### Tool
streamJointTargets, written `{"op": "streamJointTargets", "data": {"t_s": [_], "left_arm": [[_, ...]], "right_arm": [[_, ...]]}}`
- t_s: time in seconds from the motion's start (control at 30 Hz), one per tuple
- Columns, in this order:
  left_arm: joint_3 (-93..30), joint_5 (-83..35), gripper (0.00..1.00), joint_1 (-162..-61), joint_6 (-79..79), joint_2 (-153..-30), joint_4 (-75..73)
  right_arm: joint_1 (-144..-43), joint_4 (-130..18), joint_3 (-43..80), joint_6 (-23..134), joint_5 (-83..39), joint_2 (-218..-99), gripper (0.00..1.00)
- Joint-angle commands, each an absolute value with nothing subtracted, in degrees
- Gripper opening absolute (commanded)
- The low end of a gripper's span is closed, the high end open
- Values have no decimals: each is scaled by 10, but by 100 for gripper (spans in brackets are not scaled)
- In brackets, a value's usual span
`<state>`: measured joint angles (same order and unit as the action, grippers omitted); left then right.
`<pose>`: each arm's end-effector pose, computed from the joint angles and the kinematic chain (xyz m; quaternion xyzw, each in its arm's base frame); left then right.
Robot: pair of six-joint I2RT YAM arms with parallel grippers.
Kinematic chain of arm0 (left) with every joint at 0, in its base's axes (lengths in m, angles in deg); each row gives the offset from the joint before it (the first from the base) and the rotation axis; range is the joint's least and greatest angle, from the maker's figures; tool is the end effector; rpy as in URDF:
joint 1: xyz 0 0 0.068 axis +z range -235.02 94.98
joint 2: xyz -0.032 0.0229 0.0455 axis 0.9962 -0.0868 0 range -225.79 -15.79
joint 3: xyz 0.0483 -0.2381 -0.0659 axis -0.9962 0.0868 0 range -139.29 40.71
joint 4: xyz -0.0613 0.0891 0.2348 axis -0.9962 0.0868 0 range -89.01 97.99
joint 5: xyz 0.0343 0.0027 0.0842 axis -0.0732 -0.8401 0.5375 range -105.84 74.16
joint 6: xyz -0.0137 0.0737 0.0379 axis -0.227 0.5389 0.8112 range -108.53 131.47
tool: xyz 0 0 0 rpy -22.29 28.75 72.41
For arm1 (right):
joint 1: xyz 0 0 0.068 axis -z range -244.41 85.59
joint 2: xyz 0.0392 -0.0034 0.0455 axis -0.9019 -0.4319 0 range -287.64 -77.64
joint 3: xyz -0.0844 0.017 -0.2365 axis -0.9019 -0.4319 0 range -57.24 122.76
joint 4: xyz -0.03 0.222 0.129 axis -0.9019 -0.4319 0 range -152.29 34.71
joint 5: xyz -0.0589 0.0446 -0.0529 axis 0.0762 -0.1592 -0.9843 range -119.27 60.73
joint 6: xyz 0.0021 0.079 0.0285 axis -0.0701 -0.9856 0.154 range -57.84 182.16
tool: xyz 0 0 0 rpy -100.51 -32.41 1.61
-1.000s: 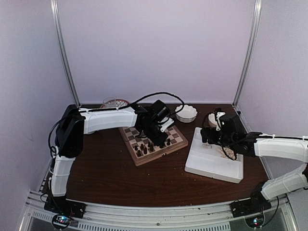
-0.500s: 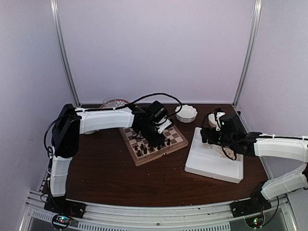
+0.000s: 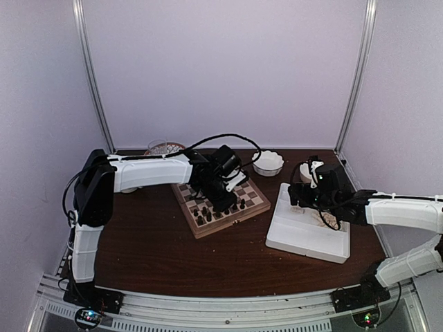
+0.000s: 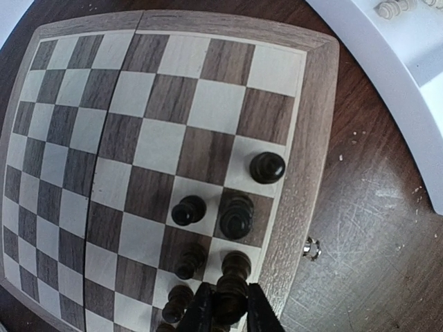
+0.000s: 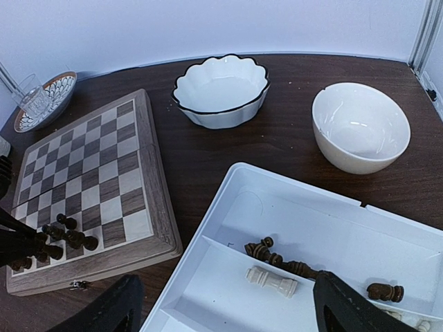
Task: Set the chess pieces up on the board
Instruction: Adjust the queen at e8.
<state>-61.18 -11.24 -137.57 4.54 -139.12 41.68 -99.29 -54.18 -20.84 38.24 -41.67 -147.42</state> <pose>0.2898 -0.3688 0.1530 0.3670 0.8977 -0.0855 0.2282 0.2507 0.1556 0.1799 -0.0312 0.8717 0.1532 0.4645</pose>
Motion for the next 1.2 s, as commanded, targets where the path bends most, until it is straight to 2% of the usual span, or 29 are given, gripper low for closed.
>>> {"op": "streamJointTargets", "data": {"t_s": [0.0,0.23,0.47,0.87,1.17], "left_arm": [[-606,-100,16,-1374,44,-1368,417],[-606,-104,18,-1374,45,-1368,417],[-608,-114,30,-1374,45,-1366,419],[-608,-121,34,-1375,41,-1348,419],[-584,-122,36,-1387,28,-1275,420]], "right_arm": [[-990,-537,-193,385,-415,-1476,88],[-990,-537,-193,385,-414,-1476,88],[-989,-537,-193,385,-413,-1475,88],[-990,-537,-193,386,-413,-1475,88],[-990,-545,-188,381,-405,-1472,88]]}}
